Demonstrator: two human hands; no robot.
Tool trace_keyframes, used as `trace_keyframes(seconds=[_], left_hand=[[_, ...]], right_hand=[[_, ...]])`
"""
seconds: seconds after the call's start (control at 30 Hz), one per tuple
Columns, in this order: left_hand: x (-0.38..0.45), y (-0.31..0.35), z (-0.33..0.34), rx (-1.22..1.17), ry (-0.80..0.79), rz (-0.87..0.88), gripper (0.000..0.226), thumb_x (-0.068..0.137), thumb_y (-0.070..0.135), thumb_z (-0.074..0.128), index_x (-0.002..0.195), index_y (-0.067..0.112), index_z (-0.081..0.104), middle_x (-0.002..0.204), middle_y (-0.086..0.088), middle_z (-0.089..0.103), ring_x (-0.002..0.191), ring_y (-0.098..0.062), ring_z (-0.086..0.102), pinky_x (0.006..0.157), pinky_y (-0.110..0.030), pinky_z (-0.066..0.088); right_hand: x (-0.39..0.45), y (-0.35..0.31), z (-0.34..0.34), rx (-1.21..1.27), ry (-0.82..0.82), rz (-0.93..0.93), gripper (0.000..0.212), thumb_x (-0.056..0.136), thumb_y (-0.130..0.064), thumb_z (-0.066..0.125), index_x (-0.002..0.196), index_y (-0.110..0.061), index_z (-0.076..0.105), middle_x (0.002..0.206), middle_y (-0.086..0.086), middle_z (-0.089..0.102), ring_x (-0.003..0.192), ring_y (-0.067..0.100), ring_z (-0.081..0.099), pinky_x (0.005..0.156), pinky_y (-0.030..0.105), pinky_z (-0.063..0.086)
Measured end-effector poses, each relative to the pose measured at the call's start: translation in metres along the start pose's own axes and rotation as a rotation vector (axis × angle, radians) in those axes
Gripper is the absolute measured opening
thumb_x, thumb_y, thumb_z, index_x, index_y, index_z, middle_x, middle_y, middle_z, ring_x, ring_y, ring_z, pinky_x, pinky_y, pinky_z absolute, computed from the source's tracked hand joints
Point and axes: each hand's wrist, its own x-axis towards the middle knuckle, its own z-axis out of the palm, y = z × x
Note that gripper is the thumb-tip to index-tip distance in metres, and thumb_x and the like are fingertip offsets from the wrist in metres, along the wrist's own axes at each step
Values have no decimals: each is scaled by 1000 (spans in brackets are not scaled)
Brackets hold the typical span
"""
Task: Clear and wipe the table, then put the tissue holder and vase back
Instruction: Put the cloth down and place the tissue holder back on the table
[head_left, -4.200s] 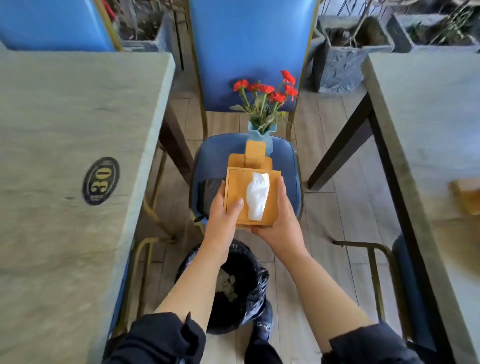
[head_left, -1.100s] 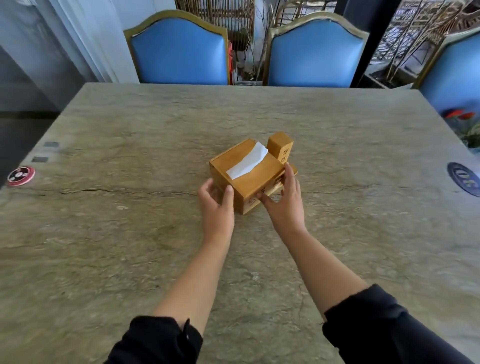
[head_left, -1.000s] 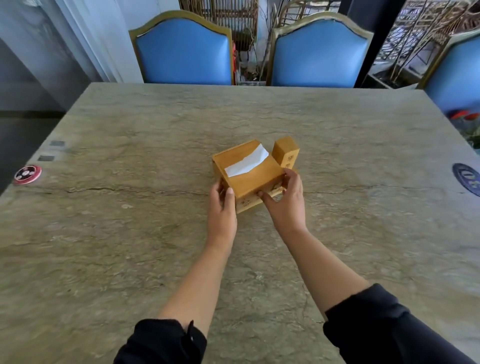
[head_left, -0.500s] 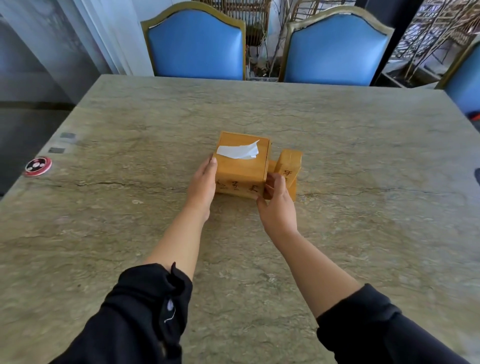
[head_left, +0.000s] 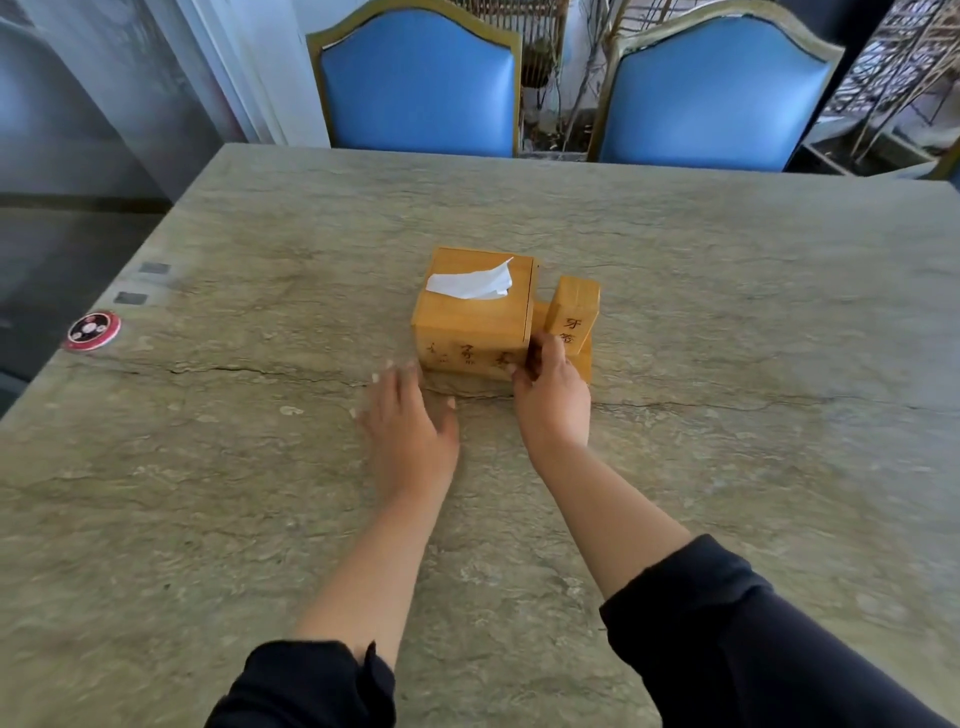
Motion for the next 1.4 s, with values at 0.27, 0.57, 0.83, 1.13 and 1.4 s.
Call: trace_keyframes(seconds=[0.27, 0.57, 0.83, 1.13, 1.4], left_hand=[[-16, -1, 13, 291, -105, 30, 69, 95, 48, 10, 153, 11, 9, 162, -7, 0, 149, -22, -6, 119, -52, 0], [-18, 2, 9, 299, -123, 32, 70, 93, 46, 10, 152, 9, 13, 161, -10, 4, 149, -24, -2, 119, -54, 2], [-17, 2, 2, 274, -174, 49, 67, 97, 45, 18, 152, 9, 13, 161, -11, 5, 149, -27, -1, 119, -52, -1], [-40, 55, -61, -285, -574, -214, 42, 99, 38, 43, 138, 23, 47, 150, -5, 37, 136, -29, 36, 111, -47, 31], [-174, 177, -71, -643, -593, -217, 16, 99, 30, 47, 104, 24, 61, 103, 2, 64, 92, -18, 63, 84, -36, 45]], right_hand=[[9, -5, 9, -26, 10, -22, 29, 96, -23, 52, 124, -15, 46, 108, 8, 66, 91, 30, 64, 61, 28, 37], [20, 0, 10, 12, -21, -68, 34, 94, -22, 55, 127, -17, 47, 111, 7, 67, 98, 27, 64, 73, 34, 53], [4, 0, -15, 85, -123, -86, 36, 95, -6, 48, 130, -14, 47, 116, 7, 66, 104, 24, 62, 75, 28, 48], [-71, 42, -113, 233, -96, 24, 31, 93, -9, 43, 105, -23, 68, 97, -12, 68, 74, 3, 58, 58, 11, 42], [-151, 111, -260, 258, -15, 29, 26, 91, -11, 48, 96, -27, 69, 89, -15, 70, 87, 2, 60, 65, 4, 38]])
